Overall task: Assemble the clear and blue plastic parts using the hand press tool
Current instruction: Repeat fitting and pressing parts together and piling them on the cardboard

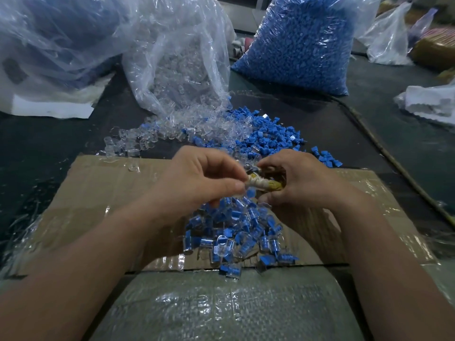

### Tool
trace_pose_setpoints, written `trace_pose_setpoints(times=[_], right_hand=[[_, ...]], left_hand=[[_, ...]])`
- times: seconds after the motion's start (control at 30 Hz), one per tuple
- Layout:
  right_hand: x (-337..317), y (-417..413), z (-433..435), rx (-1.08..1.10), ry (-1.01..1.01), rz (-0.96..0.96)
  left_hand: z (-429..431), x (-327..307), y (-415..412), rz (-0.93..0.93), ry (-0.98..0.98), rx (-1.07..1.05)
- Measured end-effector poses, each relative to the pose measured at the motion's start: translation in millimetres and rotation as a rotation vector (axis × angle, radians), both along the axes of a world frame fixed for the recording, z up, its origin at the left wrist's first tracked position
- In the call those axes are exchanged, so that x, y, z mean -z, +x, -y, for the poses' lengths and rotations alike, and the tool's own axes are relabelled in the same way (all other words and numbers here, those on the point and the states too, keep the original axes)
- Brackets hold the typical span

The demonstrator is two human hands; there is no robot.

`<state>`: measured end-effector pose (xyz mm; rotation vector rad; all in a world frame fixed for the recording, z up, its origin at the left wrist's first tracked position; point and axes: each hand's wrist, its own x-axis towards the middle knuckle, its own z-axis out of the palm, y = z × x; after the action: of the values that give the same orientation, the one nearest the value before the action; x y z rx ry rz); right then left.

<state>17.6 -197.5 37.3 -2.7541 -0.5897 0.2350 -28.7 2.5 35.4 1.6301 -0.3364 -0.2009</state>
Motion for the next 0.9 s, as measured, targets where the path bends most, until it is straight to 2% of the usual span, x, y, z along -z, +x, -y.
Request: trace_pose_setpoints(times=[0.1,0.2,0.27,0.37,0.47,0.53,0.6,0.67,0.9], right_hand=[[0.7,0.4,2.4,0.011,-0.016,-0.030],[-2.4,0.3,4.4,0.053,0.068,-0.077],[-1.7,1.2,5.3,0.065,0.099,-0.067],[1.3,3.0,5.4,0.066,0.083,-0.023],[3.2,4.1,4.9,0.062,0.068,-0.003],[3.3,4.0,4.3,0.052,0.052,0.011],[3.2,3.6,4.7,0.041,0.045,0.021],[2.9,3.4,5.0,0.034,0.048,0.029],[3.9,2.7,4.4,0.031,0.061,0.024]], left_hand=[[0.2,0.1,-1.7,0.033,0.103,0.112],[-0.4,0.6,-1.6,0.032,0.071,0.099],[-1.9,4.8,2.7,0.039,0.053,-0.040],[-4.6,15.9,13.1,0.069,0.149,-0.372],[-12.0,22.3,23.8,0.200,0.377,-0.592],[-21.3,23.8,31.7,0.314,0.527,-0.664],[-30.4,26.5,40.2,0.362,0.663,-0.686],[-34.7,30.0,45.6,0.318,0.744,-0.676],[-36.7,40.6,54.3,0.232,1.104,-0.490]])
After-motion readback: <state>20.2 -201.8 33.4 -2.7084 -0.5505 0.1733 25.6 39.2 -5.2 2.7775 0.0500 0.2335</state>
